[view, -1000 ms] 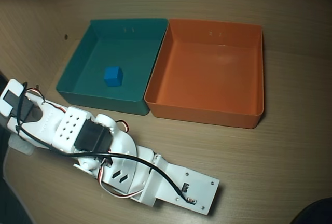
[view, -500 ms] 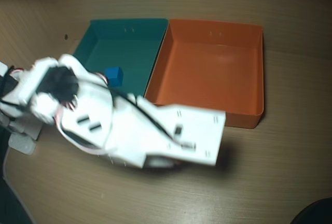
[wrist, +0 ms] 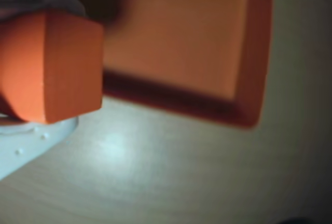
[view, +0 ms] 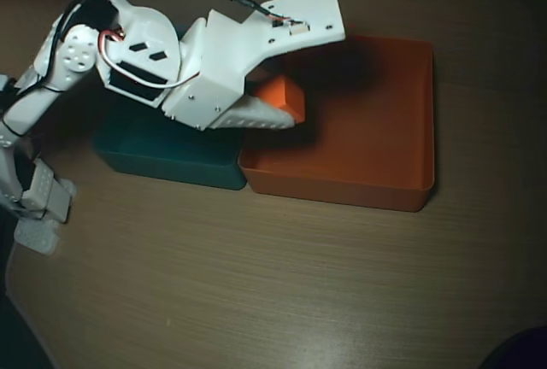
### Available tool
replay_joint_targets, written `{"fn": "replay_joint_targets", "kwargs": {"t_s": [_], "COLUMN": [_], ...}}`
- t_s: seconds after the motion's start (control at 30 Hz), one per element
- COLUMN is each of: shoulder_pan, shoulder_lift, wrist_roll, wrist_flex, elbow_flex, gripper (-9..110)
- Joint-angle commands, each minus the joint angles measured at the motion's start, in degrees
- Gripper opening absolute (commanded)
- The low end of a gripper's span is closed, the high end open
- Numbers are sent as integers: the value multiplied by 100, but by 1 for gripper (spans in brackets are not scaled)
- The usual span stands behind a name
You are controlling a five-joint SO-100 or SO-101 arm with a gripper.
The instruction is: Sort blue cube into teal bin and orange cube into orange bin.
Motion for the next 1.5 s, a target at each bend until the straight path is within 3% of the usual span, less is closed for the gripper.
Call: {"fn": "replay_joint_targets", "kwargs": {"t_s": [0.0, 0.5, 0.97, 1.33, 1.47], "shoulder_pan": [-308, -545, -738, -686, -668], "shoulder_lift": [510, -2531, -3771, -3876, -3964], "wrist_roll": [9, -35, 44, -53, -53], "wrist_flex": [-88, 0, -44, 0, -18], "elbow_flex": [-475, -3841, -4430, -4412, -4430], "gripper": [-6, -6, -6, 26, 31]}}
